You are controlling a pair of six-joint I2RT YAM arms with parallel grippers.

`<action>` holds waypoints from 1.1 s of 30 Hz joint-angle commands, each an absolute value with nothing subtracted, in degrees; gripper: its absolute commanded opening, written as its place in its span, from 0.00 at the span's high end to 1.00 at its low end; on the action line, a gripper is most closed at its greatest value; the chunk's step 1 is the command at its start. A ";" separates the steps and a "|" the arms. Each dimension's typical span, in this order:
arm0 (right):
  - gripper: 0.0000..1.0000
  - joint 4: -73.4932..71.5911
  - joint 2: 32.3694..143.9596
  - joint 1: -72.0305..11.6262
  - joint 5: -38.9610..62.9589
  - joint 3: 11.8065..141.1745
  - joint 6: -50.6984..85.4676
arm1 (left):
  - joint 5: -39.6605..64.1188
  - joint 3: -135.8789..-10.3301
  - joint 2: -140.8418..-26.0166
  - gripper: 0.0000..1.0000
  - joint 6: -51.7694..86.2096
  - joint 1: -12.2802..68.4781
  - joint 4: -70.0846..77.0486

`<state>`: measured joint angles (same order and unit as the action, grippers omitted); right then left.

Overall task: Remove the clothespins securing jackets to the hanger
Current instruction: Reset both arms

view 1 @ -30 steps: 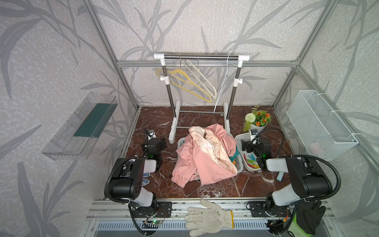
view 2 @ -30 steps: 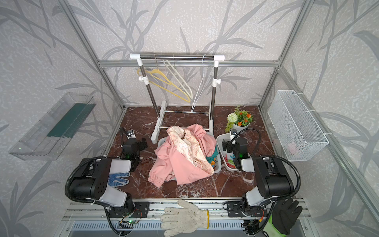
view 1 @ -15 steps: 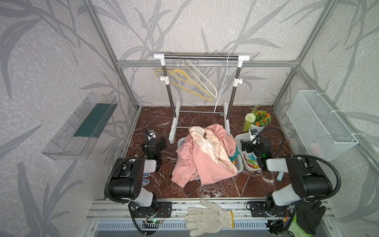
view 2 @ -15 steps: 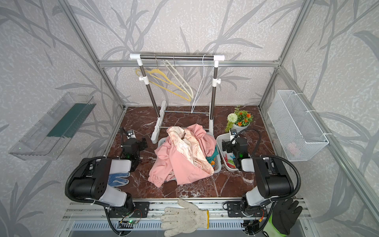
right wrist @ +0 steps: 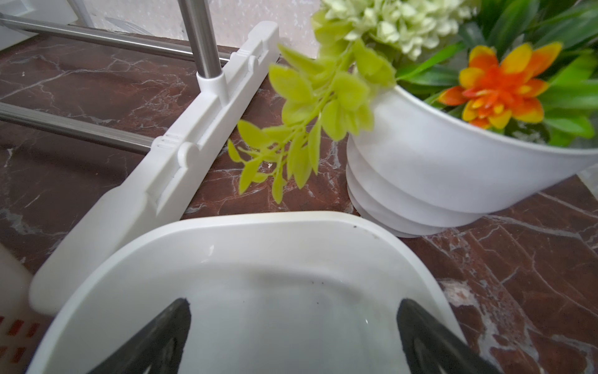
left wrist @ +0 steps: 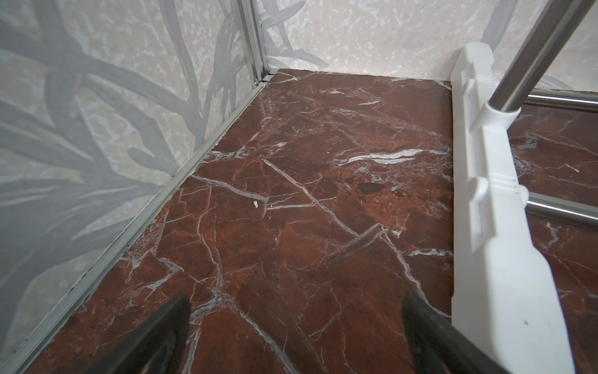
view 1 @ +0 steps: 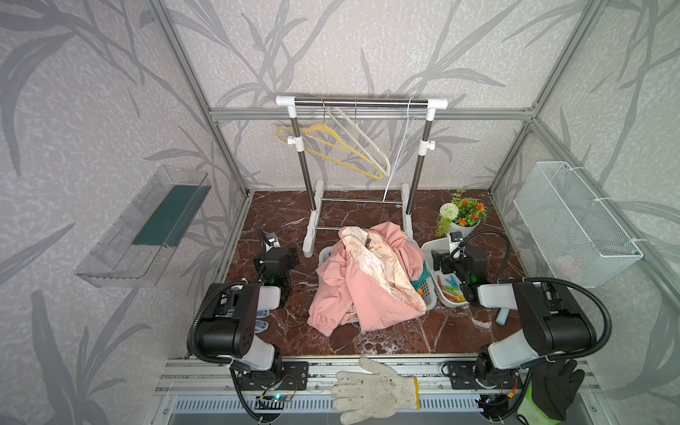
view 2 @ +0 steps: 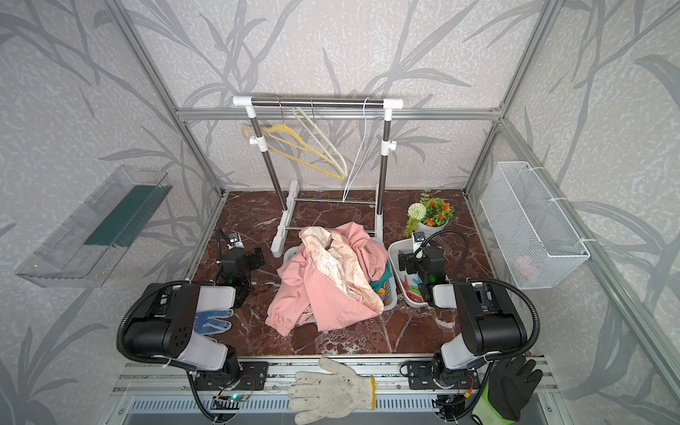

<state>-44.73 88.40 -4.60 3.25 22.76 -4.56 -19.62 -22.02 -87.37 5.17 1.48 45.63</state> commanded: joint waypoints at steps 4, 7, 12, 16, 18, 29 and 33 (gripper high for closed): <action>0.01 -44.82 87.54 -4.39 2.73 24.48 -4.39 | -20.34 -23.07 -87.28 0.01 5.54 1.32 46.75; 0.01 -44.82 87.54 -4.40 2.72 24.43 -4.40 | -19.81 -23.34 -87.19 0.01 5.62 1.10 46.13; 0.01 -44.82 87.54 -4.39 2.72 24.37 -4.39 | -19.90 -23.12 -87.19 0.01 5.36 1.20 46.52; 0.01 -44.82 87.54 -4.39 2.75 24.38 -4.44 | -19.93 -23.12 -87.19 0.01 5.36 1.18 46.51; 0.01 -44.82 87.54 -4.39 2.73 24.38 -4.39 | -19.89 -23.12 -87.19 0.01 5.36 1.17 46.52; 0.01 -44.83 87.54 -4.40 2.72 24.39 -4.39 | -19.94 -23.12 -87.19 0.01 5.36 1.18 46.54; 0.00 -44.91 87.54 -4.39 3.29 24.34 -4.59 | -19.95 -23.12 -87.19 0.01 5.36 1.22 46.49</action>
